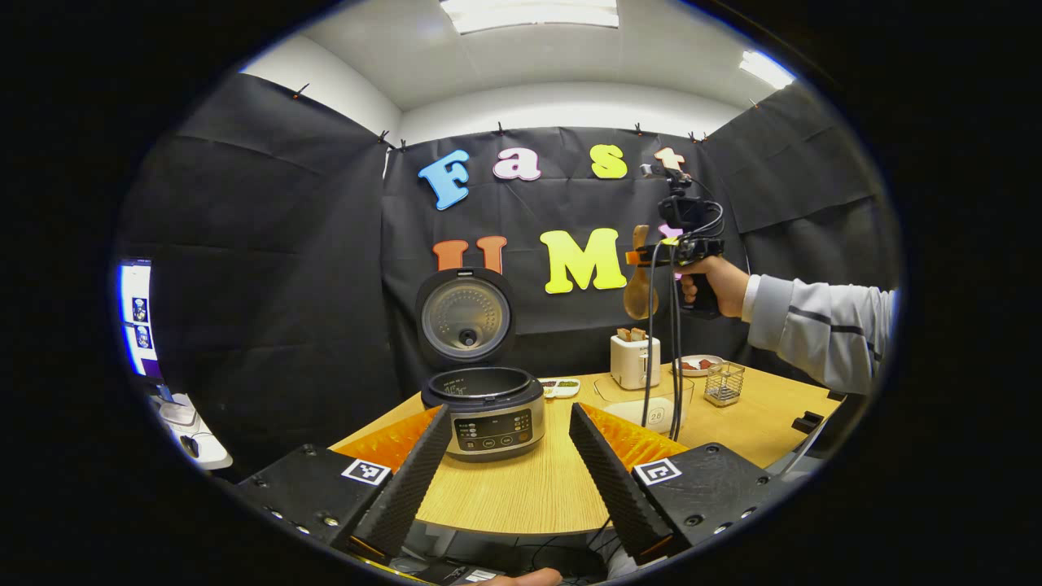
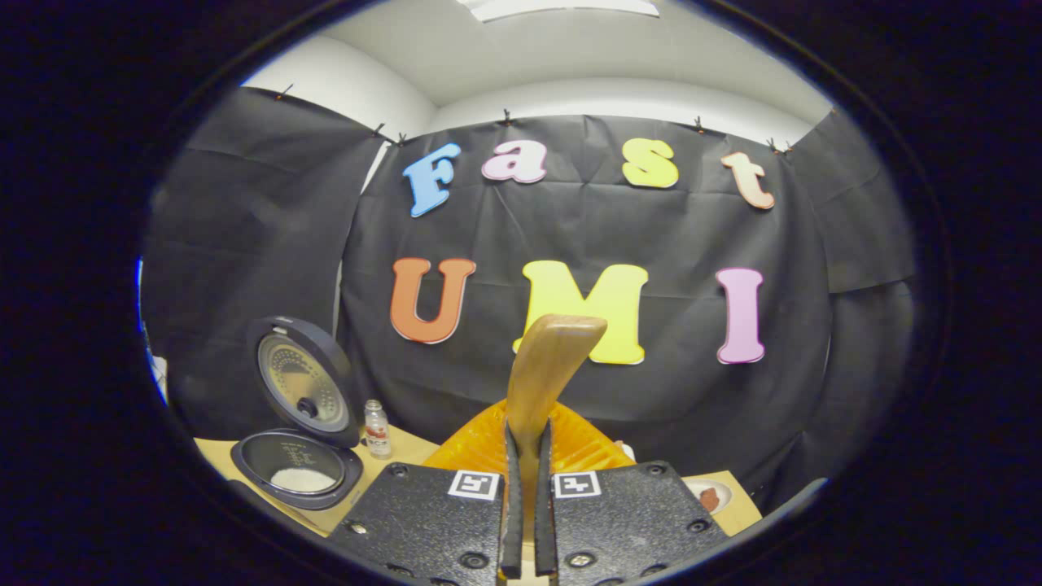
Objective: Close the left gripper, press the button to open the rice cooker; take a wooden spoon from the chopstick holder with the right hand, scoop a spoonful of rice and pour it into the rice cooker, then put the wooden spoon back into the chopstick holder.
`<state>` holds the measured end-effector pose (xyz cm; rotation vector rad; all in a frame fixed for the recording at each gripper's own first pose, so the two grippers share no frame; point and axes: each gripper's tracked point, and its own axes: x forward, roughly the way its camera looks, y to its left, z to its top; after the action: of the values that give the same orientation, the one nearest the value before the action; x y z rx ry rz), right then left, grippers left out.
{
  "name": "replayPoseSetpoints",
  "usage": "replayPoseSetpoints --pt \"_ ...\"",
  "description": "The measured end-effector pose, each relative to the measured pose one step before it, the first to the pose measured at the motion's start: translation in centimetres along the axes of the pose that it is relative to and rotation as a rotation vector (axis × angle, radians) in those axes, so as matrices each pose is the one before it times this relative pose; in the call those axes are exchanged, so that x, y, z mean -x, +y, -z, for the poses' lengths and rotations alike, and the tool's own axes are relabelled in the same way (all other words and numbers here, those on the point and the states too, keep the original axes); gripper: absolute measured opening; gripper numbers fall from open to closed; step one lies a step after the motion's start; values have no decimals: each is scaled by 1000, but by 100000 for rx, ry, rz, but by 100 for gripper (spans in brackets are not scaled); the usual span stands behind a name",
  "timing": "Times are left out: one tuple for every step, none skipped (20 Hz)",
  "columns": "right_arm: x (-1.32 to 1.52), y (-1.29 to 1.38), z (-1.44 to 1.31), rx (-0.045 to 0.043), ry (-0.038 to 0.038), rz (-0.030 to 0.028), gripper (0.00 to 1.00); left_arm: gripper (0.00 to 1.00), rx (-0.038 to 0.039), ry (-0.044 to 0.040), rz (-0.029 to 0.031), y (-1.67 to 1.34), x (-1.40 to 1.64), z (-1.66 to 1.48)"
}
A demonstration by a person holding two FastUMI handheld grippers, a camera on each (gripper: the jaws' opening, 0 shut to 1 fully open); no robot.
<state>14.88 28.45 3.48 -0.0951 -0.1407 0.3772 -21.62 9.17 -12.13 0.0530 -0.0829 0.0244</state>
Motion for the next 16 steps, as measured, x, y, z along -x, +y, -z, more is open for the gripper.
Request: replayPoseSetpoints --pt "-137 -2239 -797 -322 -601 2024 12 93 -1131 -476 -227 -186 -1 -190" --pt "302 -1619 -284 -431 -152 1688 12 94 -635 -335 -121 -218 -192 -55" --pt "270 -1463 -15 -612 193 1453 12 100 -278 -75 33 -160 -141 -85" --pt "245 -1384 21 -694 102 1691 14 96 25 -313 -81 -158 60 -358" --pt "152 -1394 163 -1039 506 1545 12 96 317 -256 -262 -65 -70 -285" --pt "225 -1174 368 -771 886 1140 12 96 559 -288 -277 -118 34 -286" --pt "90 -1027 502 -538 548 826 12 96 770 -304 -124 -241 -14 -178" --pt "219 -1112 585 -1 1003 1255 12 96 760 -58 363 -325 -86 26" --pt "140 -1076 902 188 1485 1322 11 96 517 149 338 -332 -152 -20" --pt "84 -928 904 -5 1628 1169 12 96 167 366 39 -156 -49 -18" --pt "-30 -902 977 -397 1851 1211 12 96 -221 393 -307 -84 -66 -151" --pt "82 -812 827 -801 1510 682 12 96 -318 86 -456 -38 94 -120" --pt "5 -706 932 -538 1501 685 9 96 -439 -22 -56 -79 126 -69" --pt "19 -738 905 -220 1488 789 12 96 -497 -464 -153 -166 -34 -120" --pt "-144 -959 872 157 1408 1764 12 96 -370 -658 -286 -53 -19 -290" --pt "-10 -896 788 155 1369 1907 12 96 -178 -719 -309 -26 -26 -109"
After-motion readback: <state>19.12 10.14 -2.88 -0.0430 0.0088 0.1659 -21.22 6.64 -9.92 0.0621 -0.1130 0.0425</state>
